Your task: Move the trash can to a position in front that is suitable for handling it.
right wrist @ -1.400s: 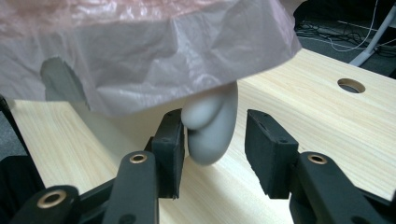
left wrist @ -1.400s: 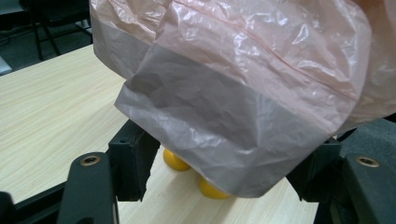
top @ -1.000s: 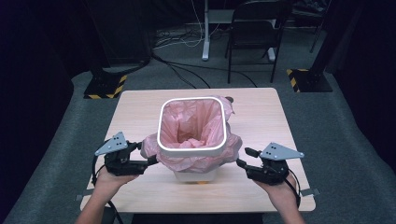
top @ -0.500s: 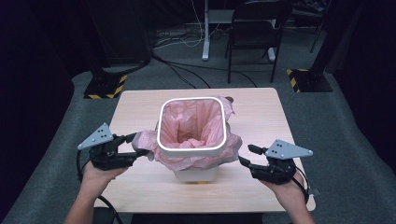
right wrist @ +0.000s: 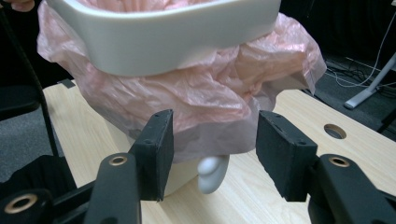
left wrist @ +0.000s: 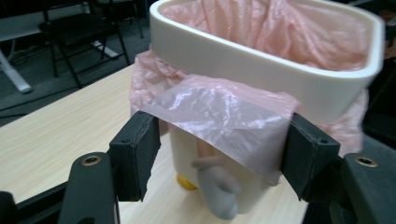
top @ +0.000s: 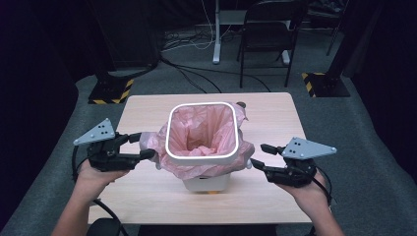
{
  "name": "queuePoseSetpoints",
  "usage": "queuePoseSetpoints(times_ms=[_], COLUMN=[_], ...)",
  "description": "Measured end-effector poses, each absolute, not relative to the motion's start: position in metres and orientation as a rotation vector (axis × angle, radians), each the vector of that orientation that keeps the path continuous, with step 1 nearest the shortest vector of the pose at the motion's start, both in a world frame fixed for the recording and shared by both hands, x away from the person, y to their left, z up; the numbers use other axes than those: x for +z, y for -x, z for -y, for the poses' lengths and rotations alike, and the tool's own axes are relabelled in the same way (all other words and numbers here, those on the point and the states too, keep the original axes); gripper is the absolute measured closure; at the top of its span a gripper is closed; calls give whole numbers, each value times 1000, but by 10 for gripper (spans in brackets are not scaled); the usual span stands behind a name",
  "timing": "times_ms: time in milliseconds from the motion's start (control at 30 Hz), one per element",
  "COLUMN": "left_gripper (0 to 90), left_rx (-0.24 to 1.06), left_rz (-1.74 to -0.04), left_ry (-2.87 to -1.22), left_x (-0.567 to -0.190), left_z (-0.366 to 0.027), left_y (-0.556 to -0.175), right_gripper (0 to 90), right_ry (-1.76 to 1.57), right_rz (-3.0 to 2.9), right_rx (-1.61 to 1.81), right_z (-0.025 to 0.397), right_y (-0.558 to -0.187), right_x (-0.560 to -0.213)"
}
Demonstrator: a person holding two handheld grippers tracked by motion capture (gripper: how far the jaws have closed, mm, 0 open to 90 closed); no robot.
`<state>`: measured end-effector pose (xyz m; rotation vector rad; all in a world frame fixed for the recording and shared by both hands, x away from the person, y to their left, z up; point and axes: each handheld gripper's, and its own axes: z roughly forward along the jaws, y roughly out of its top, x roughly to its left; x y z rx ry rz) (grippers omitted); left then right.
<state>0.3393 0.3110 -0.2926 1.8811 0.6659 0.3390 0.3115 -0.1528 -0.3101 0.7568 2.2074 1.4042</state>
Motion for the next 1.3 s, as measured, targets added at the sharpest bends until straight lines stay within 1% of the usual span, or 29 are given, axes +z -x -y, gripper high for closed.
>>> queuePoseSetpoints(times_ms=[100,233,400,567,733,967,1167,1300], left_gripper=[334,333,340,349,349,360,384,391], left_rx=[358,376,397,413,399,395,398,393], left_rz=[-679,-694,-716,-696,-690,-663,-631,-630], left_ry=[-1889,-1828,-1798,-1826,-1831,-1833,-1846,-1847], left_x=[-294,-292,-287,-279,-273,-266,-255,-251], left_z=[-319,-333,-339,-330,-321,-308,-294,-286], left_y=[-331,-322,-326,-337,-353,-377,-392,-403], right_gripper=[457,457,457,456,506,518,464,446], right_ry=[-749,-752,-748,-729,-702,-647,-576,-518], right_rz=[-2207,-2202,-2191,-2192,-2213,-2239,-2275,-2306], right_rx=[1403,1404,1418,1434,1489,1510,1511,1508], right_z=[153,155,154,149,145,134,121,112], right_y=[-310,-307,-306,-307,-311,-314,-316,-320], right_x=[-308,-309,-307,-302,-296,-287,-277,-276])
